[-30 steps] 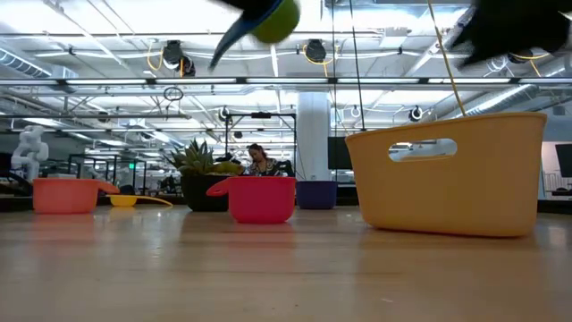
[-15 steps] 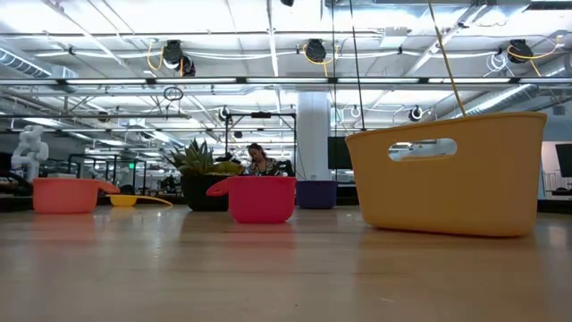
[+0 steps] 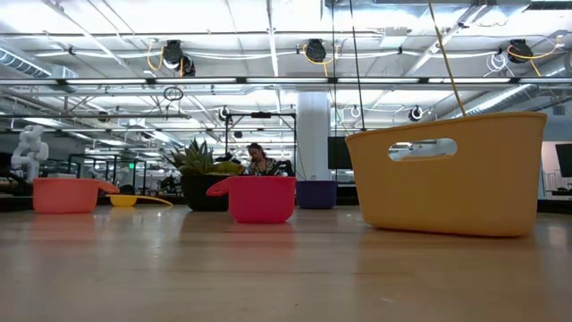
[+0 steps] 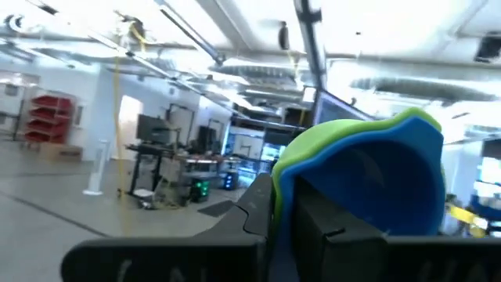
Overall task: Nest measuring cups in basket
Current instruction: Stack the measuring cups on the light blue measuring cup
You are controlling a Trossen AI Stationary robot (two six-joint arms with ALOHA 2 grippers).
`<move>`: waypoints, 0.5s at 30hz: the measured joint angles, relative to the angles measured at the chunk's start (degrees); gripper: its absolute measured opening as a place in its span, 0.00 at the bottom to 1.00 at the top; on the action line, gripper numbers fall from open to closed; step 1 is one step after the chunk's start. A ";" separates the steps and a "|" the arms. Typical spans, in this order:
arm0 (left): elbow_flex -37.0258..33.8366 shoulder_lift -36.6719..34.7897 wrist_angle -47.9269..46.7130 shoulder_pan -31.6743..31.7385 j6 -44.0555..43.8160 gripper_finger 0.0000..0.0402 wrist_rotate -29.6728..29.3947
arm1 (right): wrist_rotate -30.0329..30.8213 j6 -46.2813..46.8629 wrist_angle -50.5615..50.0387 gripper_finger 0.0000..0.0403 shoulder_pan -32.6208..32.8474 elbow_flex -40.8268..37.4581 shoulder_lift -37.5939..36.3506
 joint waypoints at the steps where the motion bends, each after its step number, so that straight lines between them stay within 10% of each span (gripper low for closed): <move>1: -0.20 0.11 -0.05 0.51 -0.27 0.06 -0.14 | -1.37 -3.06 1.92 0.37 -0.24 -0.02 0.00; 8: 0.31 5.88 2.15 1.06 0.93 0.06 -3.27 | -15.06 -18.69 19.07 0.33 -3.52 -0.02 -0.02; 15: 0.51 8.30 5.60 -0.80 5.21 0.05 -4.96 | -14.84 -21.09 24.13 0.32 -5.84 -0.02 0.00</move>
